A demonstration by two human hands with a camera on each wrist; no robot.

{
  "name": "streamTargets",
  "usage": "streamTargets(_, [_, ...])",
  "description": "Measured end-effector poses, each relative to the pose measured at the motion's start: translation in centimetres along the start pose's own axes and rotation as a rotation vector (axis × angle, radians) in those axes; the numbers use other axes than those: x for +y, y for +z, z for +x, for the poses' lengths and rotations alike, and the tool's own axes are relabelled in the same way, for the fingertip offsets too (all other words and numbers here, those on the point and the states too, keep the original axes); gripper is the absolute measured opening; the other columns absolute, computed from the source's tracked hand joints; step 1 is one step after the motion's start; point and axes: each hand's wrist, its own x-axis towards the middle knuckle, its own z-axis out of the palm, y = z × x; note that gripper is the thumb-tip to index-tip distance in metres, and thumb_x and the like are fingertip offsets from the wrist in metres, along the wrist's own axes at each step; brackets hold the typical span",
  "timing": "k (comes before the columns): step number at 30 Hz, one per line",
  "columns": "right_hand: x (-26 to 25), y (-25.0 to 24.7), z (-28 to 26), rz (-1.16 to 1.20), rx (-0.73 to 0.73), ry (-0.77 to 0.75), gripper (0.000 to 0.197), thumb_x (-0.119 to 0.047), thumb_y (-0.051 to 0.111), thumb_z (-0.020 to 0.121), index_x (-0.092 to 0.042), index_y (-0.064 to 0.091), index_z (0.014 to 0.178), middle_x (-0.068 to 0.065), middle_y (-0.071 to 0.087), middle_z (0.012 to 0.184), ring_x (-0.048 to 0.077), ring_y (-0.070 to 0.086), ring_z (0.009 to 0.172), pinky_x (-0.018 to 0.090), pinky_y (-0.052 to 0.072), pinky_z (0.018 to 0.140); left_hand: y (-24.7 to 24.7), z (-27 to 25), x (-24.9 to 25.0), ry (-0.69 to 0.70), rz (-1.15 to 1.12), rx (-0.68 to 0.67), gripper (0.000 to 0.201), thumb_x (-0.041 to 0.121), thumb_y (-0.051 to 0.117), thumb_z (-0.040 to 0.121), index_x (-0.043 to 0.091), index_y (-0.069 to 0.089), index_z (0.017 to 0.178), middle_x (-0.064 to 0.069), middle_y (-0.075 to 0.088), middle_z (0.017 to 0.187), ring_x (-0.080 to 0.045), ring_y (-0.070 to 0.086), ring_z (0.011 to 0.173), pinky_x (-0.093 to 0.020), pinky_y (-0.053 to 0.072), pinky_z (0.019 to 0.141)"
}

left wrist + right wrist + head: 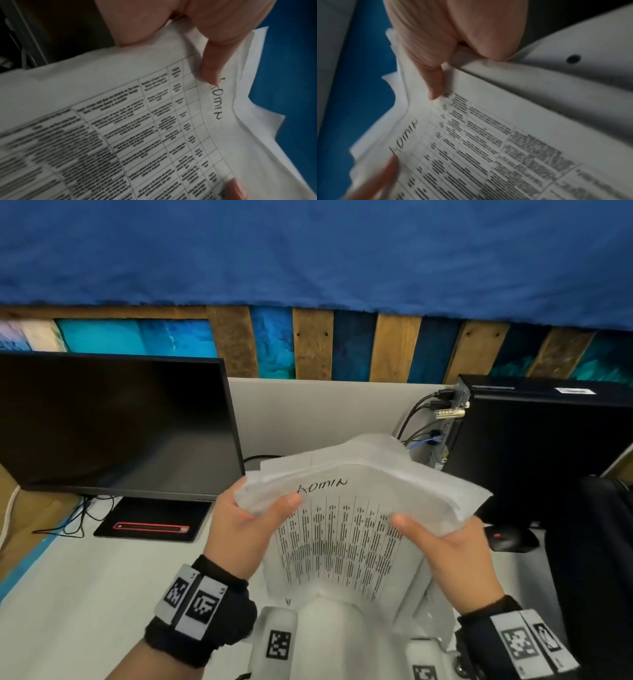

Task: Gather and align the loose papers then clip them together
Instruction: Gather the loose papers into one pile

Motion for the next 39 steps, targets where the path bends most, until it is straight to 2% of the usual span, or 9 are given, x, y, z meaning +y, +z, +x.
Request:
streamTargets(5, [0.2, -1.6, 0.2, -0.028, -0.039, 0.028, 0.042, -0.009, 0.079, 0.056, -0.012, 0.065, 0.096, -0.008, 0.074, 0.087, 0.003, 0.069, 0.076, 0.013, 0.053, 0.063, 0.1, -0.4, 1.4, 0.178, 0.045, 0.048, 0.029, 0.03, 0.07, 0.07, 0.03, 0.063, 0.098, 0.001, 0.072, 0.102, -0.013, 0.069, 0.092, -0.027, 0.058, 0.073])
streamTargets(10, [1.5, -1.4, -0.3, -0.02, -0.083, 0.097, 0.041, -0.003, 0.079, 0.058, -0.014, 0.065, 0.095, -0.008, 0.074, 0.087, 0.0, 0.069, 0.077, 0.01, 0.052, 0.065, 1.1, -0.4, 1.3, 0.235, 0.147, 0.089, 0.013, 0.023, 0.059, 0.085, 0.019, 0.067, 0.094, 0.012, 0.072, 0.093, -0.004, 0.068, 0.081, -0.015, 0.053, 0.063])
streamTargets(13, [2.1, -1.2, -0.1, 0.014, -0.094, 0.141, 0.047, -0.008, 0.079, 0.058, -0.014, 0.067, 0.103, 0.004, 0.074, 0.1, 0.01, 0.072, 0.09, 0.016, 0.055, 0.07, 1.2, -0.1, 1.2, 0.196, 0.09, 0.157, 0.012, 0.028, 0.055, 0.079, 0.022, 0.065, 0.081, 0.005, 0.072, 0.091, -0.008, 0.067, 0.078, -0.022, 0.052, 0.06])
streamTargets(17, [2.6, -0.7, 0.2, 0.019, -0.132, 0.166, 0.051, -0.004, 0.077, 0.063, -0.017, 0.067, 0.111, -0.003, 0.075, 0.106, 0.012, 0.07, 0.1, 0.019, 0.056, 0.08, 0.8, 0.6, 1.2, 0.091, -0.05, 0.232, 0.009, 0.02, 0.055, 0.068, 0.02, 0.054, 0.06, 0.0, 0.071, 0.092, -0.021, 0.064, 0.086, -0.037, 0.05, 0.067])
streamTargets(23, [2.9, -0.2, 0.4, -0.03, -0.147, 0.194, 0.05, -0.007, 0.079, 0.065, -0.028, 0.066, 0.109, -0.01, 0.075, 0.106, 0.008, 0.069, 0.103, 0.035, 0.052, 0.096, 0.9, 0.9, 1.7, 0.199, 0.139, 0.227, 0.019, 0.028, 0.056, 0.083, 0.013, 0.068, 0.084, 0.008, 0.07, 0.095, -0.007, 0.064, 0.092, -0.028, 0.051, 0.081])
streamTargets(25, [2.7, -0.2, 0.4, -0.04, -0.16, 0.181, 0.049, -0.004, 0.077, 0.067, -0.031, 0.066, 0.105, -0.014, 0.075, 0.104, 0.005, 0.069, 0.101, 0.03, 0.054, 0.093, 0.9, 1.2, 1.6, 0.181, 0.182, 0.272, 0.013, 0.019, 0.058, 0.086, 0.013, 0.067, 0.079, 0.011, 0.071, 0.092, -0.001, 0.063, 0.09, -0.027, 0.049, 0.083])
streamTargets(31, [3.1, -0.2, 0.8, -0.019, -0.186, 0.204, 0.048, 0.001, 0.077, 0.07, -0.02, 0.067, 0.112, -0.003, 0.075, 0.107, 0.012, 0.07, 0.101, 0.026, 0.057, 0.086, 0.6, 2.0, 1.2, 0.022, 0.027, 0.36, 0.024, -0.001, 0.056, 0.081, 0.023, 0.057, 0.073, 0.001, 0.068, 0.092, -0.021, 0.062, 0.085, -0.036, 0.049, 0.072])
streamTargets(34, [3.2, -0.2, 0.9, -0.021, -0.202, 0.197, 0.048, 0.002, 0.075, 0.072, -0.024, 0.066, 0.111, -0.01, 0.075, 0.105, 0.006, 0.069, 0.1, 0.014, 0.054, 0.079, 0.9, 1.9, 2.3, 0.16, 0.25, 0.292, 0.015, 0.011, 0.06, 0.082, 0.024, 0.063, 0.089, -0.001, 0.067, 0.097, -0.018, 0.063, 0.089, -0.038, 0.051, 0.083])
streamTargets(39, [3.3, -0.2, 1.0, -0.031, -0.2, 0.203, 0.045, -0.001, 0.076, 0.072, -0.025, 0.066, 0.109, -0.01, 0.076, 0.104, 0.005, 0.07, 0.099, 0.014, 0.054, 0.079, 2.3, 1.0, 3.6, 0.502, 0.931, 0.015, 0.027, 0.035, 0.054, 0.087, 0.029, 0.067, 0.11, 0.02, 0.065, 0.106, -0.004, 0.059, 0.103, -0.042, 0.036, 0.103])
